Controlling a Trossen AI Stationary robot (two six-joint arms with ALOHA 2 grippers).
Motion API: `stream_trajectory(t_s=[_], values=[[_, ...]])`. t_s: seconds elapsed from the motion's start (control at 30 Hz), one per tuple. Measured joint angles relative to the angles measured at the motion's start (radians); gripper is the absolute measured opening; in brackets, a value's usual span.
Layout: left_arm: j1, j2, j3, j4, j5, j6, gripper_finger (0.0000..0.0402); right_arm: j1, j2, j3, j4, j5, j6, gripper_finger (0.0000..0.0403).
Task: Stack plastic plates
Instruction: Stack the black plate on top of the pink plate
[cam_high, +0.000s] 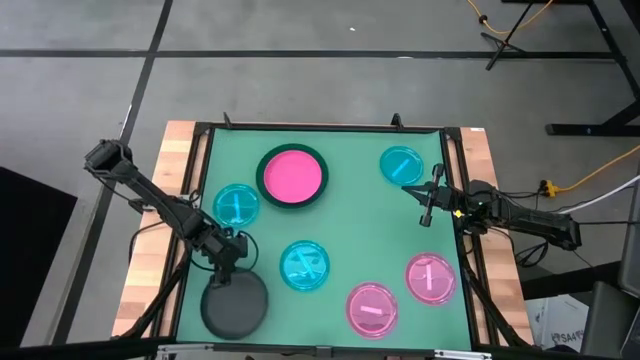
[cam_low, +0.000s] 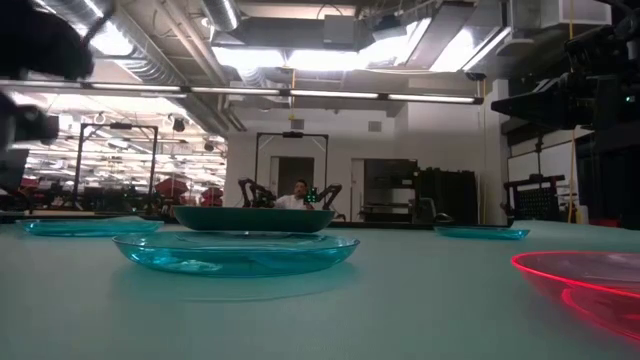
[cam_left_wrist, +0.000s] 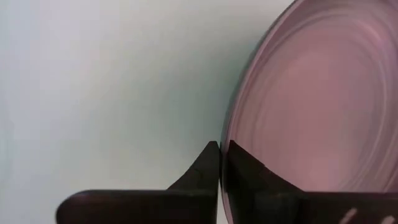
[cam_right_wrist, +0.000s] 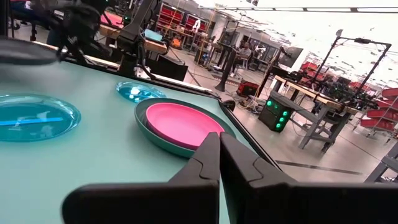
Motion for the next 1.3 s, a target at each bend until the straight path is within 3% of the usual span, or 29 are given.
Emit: stream_trajectory(t_s=[0.27, 0.53, 1.13, 1.3], values=[[0.081, 0.000, 0.140, 0.000, -0.079, 0.053, 0.0004, 0.000, 0.000, 0.000, 0.000, 0.000, 0.000, 0.0001], [0.243, 0.000, 0.243, 0.001, -0.102, 0.109, 0.0003, 0.000, 0.000, 0.000, 0.000, 0.000, 0.000, 0.0001], [0.759, 0.000, 0.268, 0.000, -0.113, 0.139, 0.0004, 0.000, 0.000, 0.000, 0.000, 0.000, 0.000, 0.0001], [0.914, 0.000, 0.268, 0.000, -0.128, 0.208, 0.0004, 0.000, 0.000, 0.000, 0.000, 0.000, 0.000, 0.0001]])
